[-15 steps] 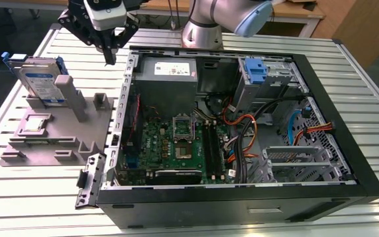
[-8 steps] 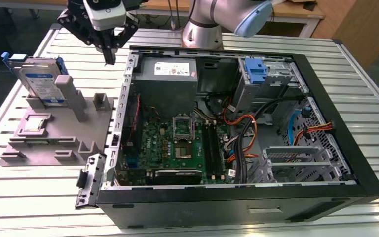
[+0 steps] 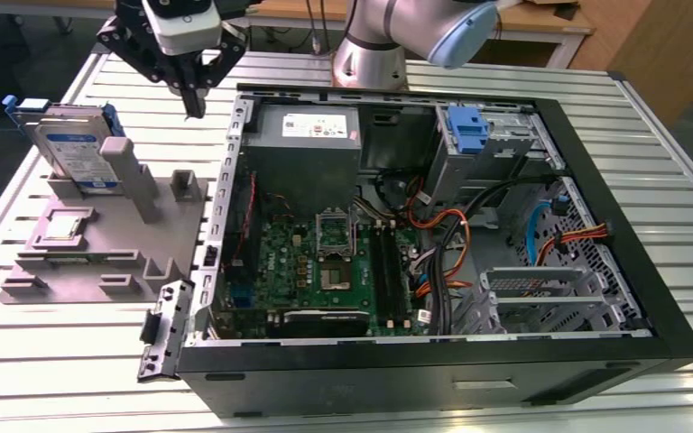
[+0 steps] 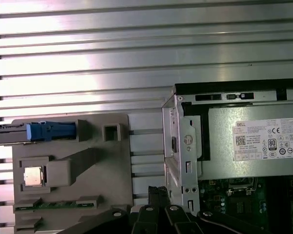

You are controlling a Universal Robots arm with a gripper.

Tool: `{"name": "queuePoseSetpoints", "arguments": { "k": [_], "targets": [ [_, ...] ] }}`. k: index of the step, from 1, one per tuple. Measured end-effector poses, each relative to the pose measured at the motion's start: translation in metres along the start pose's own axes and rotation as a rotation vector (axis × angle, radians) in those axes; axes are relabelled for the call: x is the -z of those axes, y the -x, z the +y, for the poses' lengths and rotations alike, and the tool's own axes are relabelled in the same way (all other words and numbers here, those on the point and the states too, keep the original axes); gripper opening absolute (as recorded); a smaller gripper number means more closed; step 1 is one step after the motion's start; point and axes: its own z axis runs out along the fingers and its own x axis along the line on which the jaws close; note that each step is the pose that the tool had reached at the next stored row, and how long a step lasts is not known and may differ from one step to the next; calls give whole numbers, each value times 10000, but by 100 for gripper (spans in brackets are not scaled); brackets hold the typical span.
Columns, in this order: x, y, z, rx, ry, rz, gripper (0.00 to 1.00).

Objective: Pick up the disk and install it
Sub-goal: 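Reach for the disk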

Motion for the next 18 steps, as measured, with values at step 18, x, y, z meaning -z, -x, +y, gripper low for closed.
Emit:
{"name": "queuePoseSetpoints", "arguments": {
  "k": [18],
  "targets": [
    [-1,-201,0,0,-1,1,10]
  ]
}}
